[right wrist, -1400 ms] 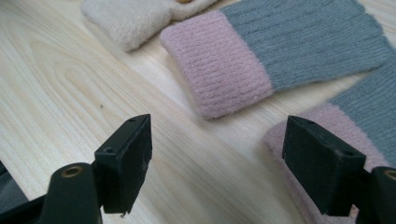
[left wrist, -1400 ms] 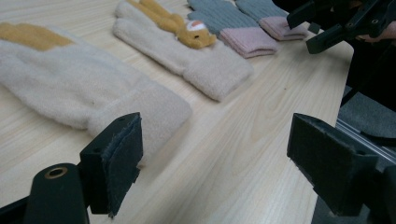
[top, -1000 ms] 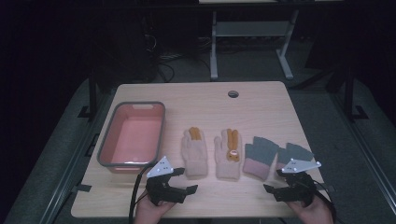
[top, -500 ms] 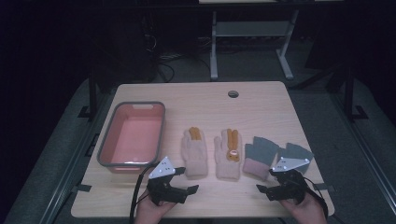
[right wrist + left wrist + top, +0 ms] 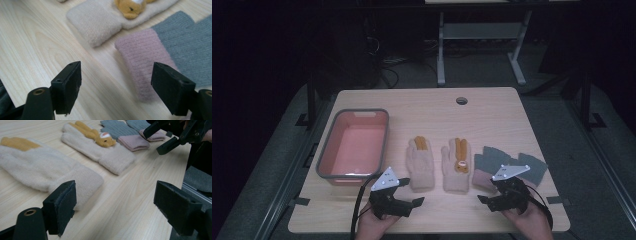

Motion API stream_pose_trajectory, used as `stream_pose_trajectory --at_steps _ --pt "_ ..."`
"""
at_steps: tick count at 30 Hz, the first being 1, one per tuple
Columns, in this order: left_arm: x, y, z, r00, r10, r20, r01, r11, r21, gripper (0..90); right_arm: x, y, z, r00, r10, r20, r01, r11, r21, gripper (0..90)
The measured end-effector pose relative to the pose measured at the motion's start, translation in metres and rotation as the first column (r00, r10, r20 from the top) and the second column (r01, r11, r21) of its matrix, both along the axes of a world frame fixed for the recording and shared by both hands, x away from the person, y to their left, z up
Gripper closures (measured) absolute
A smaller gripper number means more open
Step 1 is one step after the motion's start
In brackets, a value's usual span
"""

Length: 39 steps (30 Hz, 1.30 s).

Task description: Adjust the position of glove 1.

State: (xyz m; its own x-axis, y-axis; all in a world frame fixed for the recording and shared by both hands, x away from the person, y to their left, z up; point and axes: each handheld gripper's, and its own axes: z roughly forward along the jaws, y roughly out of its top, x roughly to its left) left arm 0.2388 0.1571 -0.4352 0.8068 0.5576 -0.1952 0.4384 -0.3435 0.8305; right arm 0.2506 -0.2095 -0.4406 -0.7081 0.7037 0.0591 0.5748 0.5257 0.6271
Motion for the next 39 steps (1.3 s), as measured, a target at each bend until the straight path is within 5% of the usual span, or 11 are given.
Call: stream_pose_trajectory --at_steps 16,39 --pt "0.001 0.004 0.001 0.9998 0.021 0.003 -0.021 0.9997 -0.013 18.0 0.017 0.012 0.017 0.9989 0.045 0.007 -0.045 0.9989 0.007 24.0" --pt "0.003 0.009 0.002 0.9995 0.030 -0.007 -0.030 0.9992 -0.027 18.0 0.072 0.050 0.026 0.9876 0.139 -0.073 -0.143 0.9878 -0.061 25.8"
